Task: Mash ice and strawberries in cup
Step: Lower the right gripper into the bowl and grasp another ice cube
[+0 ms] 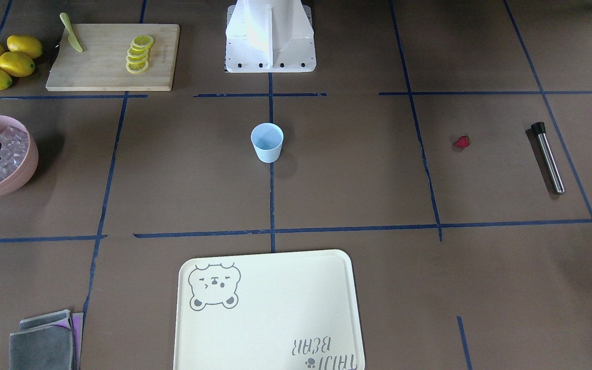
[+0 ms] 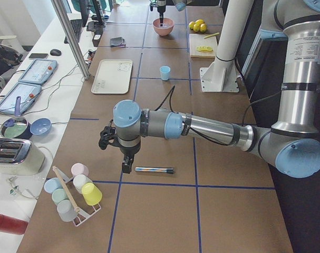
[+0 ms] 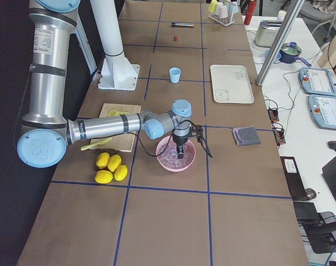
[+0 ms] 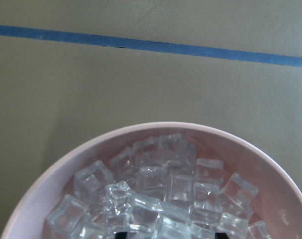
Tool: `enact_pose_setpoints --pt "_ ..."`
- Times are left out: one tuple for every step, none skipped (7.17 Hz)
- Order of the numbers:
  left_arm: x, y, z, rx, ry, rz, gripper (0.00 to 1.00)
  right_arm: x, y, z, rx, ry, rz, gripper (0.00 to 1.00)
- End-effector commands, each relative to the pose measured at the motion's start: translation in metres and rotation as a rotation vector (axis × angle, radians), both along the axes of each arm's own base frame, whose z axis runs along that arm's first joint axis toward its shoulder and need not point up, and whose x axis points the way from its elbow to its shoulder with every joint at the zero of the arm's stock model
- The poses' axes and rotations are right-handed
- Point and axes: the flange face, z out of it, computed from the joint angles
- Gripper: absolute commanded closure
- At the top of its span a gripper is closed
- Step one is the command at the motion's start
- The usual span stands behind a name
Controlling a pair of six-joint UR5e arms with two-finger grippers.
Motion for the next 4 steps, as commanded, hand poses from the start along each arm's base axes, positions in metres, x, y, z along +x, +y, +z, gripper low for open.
enact_pose_setpoints --pt "-0.0007 0.0004 -0.0014 0.003 0.000 -0.001 0.00 -0.0004 -0.0004 0.0003 -0.001 -0.001 -0.002 0.43" --pt "0.0001 0.0003 -0.0015 0.003 0.001 0.000 0.00 -0.0008 -0.0009 -0.0004 0.000 -0.003 -0.003 0.56" --pt "0.0000 0.0003 -0.0021 0.004 0.000 0.000 0.00 -0.0011 -0.0014 -0.0019 0.004 -0.005 -0.004 0.82" --pt "0.0000 -0.0002 -0.0027 0.004 0.000 0.000 0.00 0.0000 -0.0012 -0.0012 0.007 -0.003 -0.006 0.96"
